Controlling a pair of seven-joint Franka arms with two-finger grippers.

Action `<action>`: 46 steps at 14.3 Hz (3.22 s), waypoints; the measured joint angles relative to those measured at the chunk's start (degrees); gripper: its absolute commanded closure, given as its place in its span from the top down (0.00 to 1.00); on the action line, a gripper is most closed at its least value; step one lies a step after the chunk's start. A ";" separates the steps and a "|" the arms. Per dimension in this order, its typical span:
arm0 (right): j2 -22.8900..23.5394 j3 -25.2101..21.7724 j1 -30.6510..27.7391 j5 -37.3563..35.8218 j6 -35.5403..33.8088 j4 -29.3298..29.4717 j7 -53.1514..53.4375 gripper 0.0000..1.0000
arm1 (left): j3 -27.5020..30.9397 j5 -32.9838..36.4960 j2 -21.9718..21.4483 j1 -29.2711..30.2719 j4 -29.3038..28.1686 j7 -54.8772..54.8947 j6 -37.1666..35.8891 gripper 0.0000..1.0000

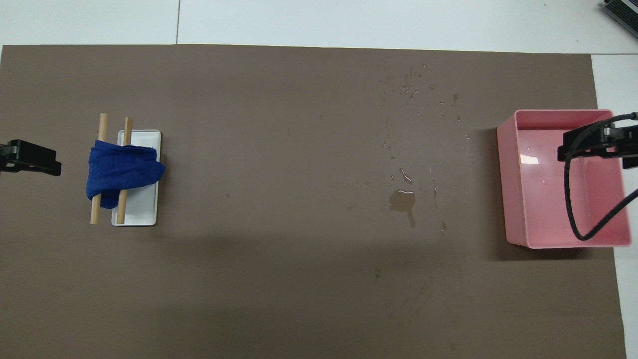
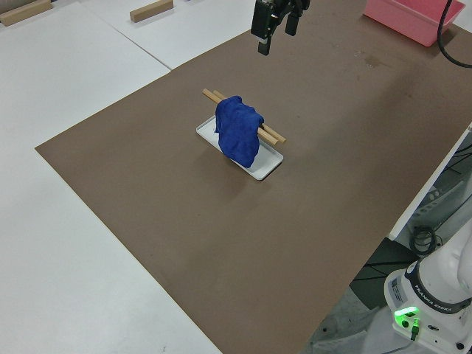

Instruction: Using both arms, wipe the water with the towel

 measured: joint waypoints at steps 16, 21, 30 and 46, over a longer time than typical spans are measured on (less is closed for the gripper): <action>0.00 0.55 0.04 0.00 0.00 -0.16 0.00 1.00 | 0.65 0.00 -1.52 0.21 -6.01 -6.91 8.03 1.00; -0.01 0.86 0.04 0.00 0.00 -0.16 0.02 1.00 | 0.83 0.70 -1.13 0.31 -12.99 -7.37 15.95 1.00; -0.01 0.86 0.04 0.00 0.00 -0.16 0.02 1.00 | -0.02 3.29 6.95 -1.22 -18.26 -9.18 30.12 1.00; -0.03 0.87 0.04 0.00 0.00 -0.16 0.02 1.00 | 0.23 11.96 9.03 -4.10 -20.50 -10.95 32.18 0.33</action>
